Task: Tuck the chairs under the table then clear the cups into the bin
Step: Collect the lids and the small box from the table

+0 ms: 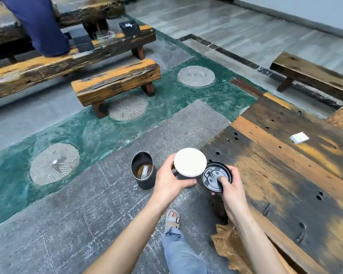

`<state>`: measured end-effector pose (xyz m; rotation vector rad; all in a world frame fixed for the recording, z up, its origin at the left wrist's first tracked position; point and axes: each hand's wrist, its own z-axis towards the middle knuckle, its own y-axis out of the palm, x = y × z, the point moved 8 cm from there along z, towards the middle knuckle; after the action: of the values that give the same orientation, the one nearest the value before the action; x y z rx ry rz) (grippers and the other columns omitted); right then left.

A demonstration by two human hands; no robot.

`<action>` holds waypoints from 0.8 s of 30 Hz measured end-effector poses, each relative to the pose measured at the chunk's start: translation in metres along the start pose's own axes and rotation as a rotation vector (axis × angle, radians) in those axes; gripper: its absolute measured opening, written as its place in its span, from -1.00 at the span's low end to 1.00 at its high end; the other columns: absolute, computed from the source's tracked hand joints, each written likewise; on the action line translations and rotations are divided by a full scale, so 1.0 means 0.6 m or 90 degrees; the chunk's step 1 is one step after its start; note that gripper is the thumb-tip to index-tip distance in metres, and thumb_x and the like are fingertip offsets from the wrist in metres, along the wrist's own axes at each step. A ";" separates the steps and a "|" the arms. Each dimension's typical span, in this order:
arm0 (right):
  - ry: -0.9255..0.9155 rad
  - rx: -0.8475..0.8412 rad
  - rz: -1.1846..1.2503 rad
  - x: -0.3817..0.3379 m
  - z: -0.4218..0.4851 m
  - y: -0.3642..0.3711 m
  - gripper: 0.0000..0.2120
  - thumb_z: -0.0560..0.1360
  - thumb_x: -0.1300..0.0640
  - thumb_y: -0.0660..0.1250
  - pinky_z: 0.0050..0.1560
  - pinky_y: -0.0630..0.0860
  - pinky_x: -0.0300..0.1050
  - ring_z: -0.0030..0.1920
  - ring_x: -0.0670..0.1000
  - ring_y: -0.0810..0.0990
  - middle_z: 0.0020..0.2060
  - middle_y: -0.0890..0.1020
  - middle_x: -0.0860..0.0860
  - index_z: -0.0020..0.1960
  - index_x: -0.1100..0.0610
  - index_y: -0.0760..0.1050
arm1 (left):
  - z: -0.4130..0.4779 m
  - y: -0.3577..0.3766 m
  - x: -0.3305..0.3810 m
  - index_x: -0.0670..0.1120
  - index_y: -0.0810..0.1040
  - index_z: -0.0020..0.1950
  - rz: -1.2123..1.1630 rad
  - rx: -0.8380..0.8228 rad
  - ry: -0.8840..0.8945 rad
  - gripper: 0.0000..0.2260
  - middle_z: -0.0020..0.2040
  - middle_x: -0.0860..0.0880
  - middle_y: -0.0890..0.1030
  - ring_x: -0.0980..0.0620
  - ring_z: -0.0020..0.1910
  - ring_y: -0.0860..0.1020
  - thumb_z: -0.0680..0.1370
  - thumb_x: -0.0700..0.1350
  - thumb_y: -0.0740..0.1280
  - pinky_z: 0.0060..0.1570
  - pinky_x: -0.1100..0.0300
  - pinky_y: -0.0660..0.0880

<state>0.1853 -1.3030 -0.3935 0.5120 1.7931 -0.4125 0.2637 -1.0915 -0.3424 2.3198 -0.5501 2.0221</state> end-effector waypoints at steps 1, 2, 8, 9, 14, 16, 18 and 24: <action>0.003 0.003 0.006 0.002 0.019 0.014 -0.72 0.57 0.28 0.24 -0.17 0.58 0.02 0.03 0.16 0.69 0.03 0.71 0.03 0.12 -0.07 0.49 | 0.023 -0.004 -0.001 0.34 0.49 0.17 0.007 -0.004 -0.001 -0.26 0.12 0.37 0.61 0.35 0.15 0.55 0.16 -0.18 0.68 0.12 0.41 0.47; 0.004 0.008 0.017 0.005 0.042 0.028 -0.74 0.57 0.27 0.24 -0.20 0.58 -0.01 0.03 0.16 0.69 0.03 0.71 0.03 0.13 -0.05 0.49 | 0.050 -0.009 -0.003 0.36 0.49 0.16 0.013 -0.009 0.000 -0.27 0.12 0.36 0.62 0.34 0.14 0.56 0.15 -0.16 0.68 0.13 0.39 0.48; 0.016 0.045 0.075 -0.004 0.182 0.098 -0.73 0.59 0.28 0.24 -0.27 0.62 -0.05 -0.07 0.01 0.73 -0.01 0.72 -0.02 0.13 -0.06 0.51 | 0.235 -0.028 0.016 0.25 0.50 0.25 0.042 -0.070 0.002 -0.26 0.15 0.29 0.63 0.32 0.16 0.55 0.17 -0.17 0.68 0.12 0.39 0.48; 0.013 0.058 0.077 -0.010 0.195 0.103 -0.72 0.59 0.28 0.24 -0.26 0.62 -0.03 -0.06 0.01 0.73 -0.01 0.72 -0.03 0.13 -0.07 0.51 | 0.259 -0.029 0.025 0.19 0.51 0.29 0.043 -0.082 0.001 -0.24 0.17 0.24 0.63 0.29 0.17 0.56 0.18 -0.20 0.69 0.17 0.30 0.50; -0.007 0.145 0.057 -0.067 0.269 0.085 -0.69 0.61 0.27 0.24 -0.15 0.65 -0.03 0.00 -0.03 0.71 0.00 0.71 -0.10 0.13 -0.15 0.50 | 0.393 -0.004 0.082 0.11 0.50 0.34 0.065 -0.153 0.022 -0.21 0.18 0.21 0.64 0.19 0.17 0.59 0.18 -0.22 0.69 0.23 0.13 0.54; -0.014 0.193 0.036 -0.083 0.290 0.058 -0.68 0.60 0.25 0.25 -0.05 0.64 -0.01 0.03 -0.06 0.69 0.06 0.70 -0.05 0.13 -0.17 0.50 | 0.440 0.018 0.102 0.06 0.49 0.39 0.066 -0.179 0.029 -0.17 0.23 0.14 0.63 0.08 0.21 0.59 0.17 -0.24 0.69 0.27 0.02 0.53; -0.018 0.246 0.045 -0.096 0.308 0.026 -0.69 0.60 0.26 0.25 0.17 0.60 0.18 0.14 0.01 0.66 0.12 0.67 0.02 0.15 -0.14 0.49 | 0.487 0.054 0.118 0.03 0.48 0.41 0.064 -0.222 0.037 -0.16 0.25 0.09 0.62 0.04 0.23 0.58 0.18 -0.25 0.69 0.29 -0.03 0.53; 0.003 0.428 0.112 -0.099 0.354 -0.047 -0.70 0.59 0.29 0.26 0.30 0.51 0.37 0.20 0.18 0.62 0.13 0.66 0.08 0.19 -0.05 0.50 | 0.609 0.197 0.160 0.13 0.50 0.25 0.086 -0.387 0.091 -0.26 0.19 0.13 0.61 0.10 0.19 0.57 0.18 -0.26 0.69 0.07 0.39 0.51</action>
<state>0.3559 -1.4454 -0.3935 1.1264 1.5696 -0.8959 0.5910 -1.3140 -0.3354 1.8040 -1.1448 1.7178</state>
